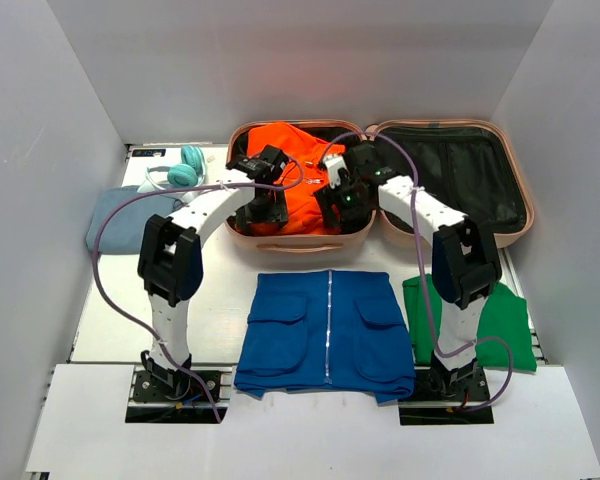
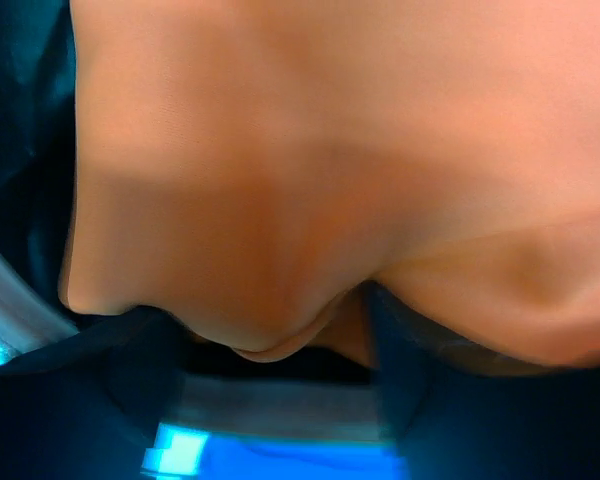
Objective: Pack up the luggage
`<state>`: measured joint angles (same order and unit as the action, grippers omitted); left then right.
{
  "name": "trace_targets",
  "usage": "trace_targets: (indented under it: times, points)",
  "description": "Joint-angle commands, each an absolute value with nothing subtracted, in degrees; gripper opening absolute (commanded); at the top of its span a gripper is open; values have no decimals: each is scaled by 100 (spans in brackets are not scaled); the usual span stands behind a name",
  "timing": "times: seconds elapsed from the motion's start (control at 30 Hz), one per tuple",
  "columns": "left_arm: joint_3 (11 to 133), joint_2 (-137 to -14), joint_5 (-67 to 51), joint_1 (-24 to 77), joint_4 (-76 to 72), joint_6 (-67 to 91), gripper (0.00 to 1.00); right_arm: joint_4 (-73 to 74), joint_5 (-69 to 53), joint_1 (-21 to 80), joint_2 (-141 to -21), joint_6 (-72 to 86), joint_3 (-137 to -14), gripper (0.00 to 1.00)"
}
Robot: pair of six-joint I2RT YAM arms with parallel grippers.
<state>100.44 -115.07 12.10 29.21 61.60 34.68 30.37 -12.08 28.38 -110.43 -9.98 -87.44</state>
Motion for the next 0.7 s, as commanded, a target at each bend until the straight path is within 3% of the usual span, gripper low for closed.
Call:
trace_targets:
  times: [0.0,0.03,0.2,0.3,0.33,0.37,0.43,0.47,0.57,0.67]
  points:
    - [10590,-10962,1169,2962,6337,3191,90,3418,-1196,2795,-10680,-1029,-9553,81]
    - [10608,-10786,1160,2971,6363,3173,100,3697,-1204,2804,-10644,-1020,-9771,84]
    - [10705,-10065,1204,2962,6513,2857,100,4087,-2062,2856,-10424,-888,-10256,90]
    - [10409,-9731,1502,2945,6252,2795,100,3973,-2800,2944,-10581,-678,-10379,64]
    - [10337,-9721,1529,2849,6136,2856,98,3973,-2978,2970,-10652,-598,-10415,44]
    - [10266,-9747,1494,2795,6065,2865,89,3868,-3293,3049,-10713,-511,-10459,36]
    - [10301,-10054,1293,2593,6056,2988,79,3771,-3603,3085,-11003,-290,-10441,33]
    - [10492,-10176,979,2541,6117,3006,69,3753,-3804,3128,-11082,-203,-10433,32]
    - [10625,-10766,643,2435,6074,2989,56,3543,-4069,3182,-11504,-45,-10257,26]
    - [10661,-11354,371,2435,5906,2857,52,3507,-4201,3138,-11960,-44,-10204,21]
